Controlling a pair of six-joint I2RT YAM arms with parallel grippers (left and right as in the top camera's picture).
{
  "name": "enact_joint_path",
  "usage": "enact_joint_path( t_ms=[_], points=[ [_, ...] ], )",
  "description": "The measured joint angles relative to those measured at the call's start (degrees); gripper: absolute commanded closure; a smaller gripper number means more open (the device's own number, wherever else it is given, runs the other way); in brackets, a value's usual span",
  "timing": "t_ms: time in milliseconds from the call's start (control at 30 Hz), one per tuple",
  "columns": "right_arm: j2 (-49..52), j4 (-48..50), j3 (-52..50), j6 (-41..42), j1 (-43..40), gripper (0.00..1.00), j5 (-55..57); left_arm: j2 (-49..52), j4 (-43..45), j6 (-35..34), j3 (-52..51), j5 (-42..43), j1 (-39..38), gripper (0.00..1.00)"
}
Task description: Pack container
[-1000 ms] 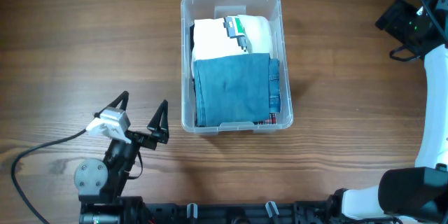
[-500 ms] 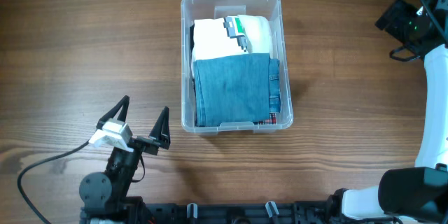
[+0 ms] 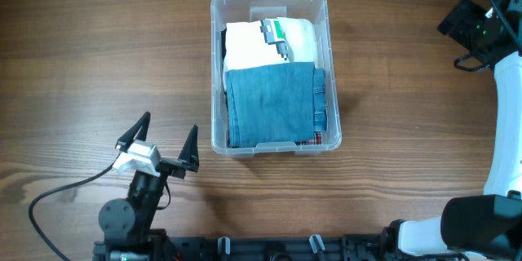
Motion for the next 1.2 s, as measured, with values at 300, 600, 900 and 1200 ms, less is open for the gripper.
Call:
enact_joint_path(
  t_ms=[300,600,900,1200],
  points=[
    [0.0,0.0,0.0,0.0,0.0,0.0,-0.02,-0.04,-6.47,1.27,-0.59,-3.13,0.0,0.0],
    [0.0,0.0,0.0,0.0,0.0,0.0,0.0,-0.02,-8.68,1.44,-0.7,-4.61,0.2,0.0],
    [0.0,0.0,0.0,0.0,0.0,0.0,0.0,-0.02,-8.68,1.46,-0.7,-4.76,0.2,0.0],
    [0.0,0.0,0.0,0.0,0.0,0.0,0.0,-0.02,-8.68,1.46,-0.7,-4.76,0.2,0.0]
  ],
)
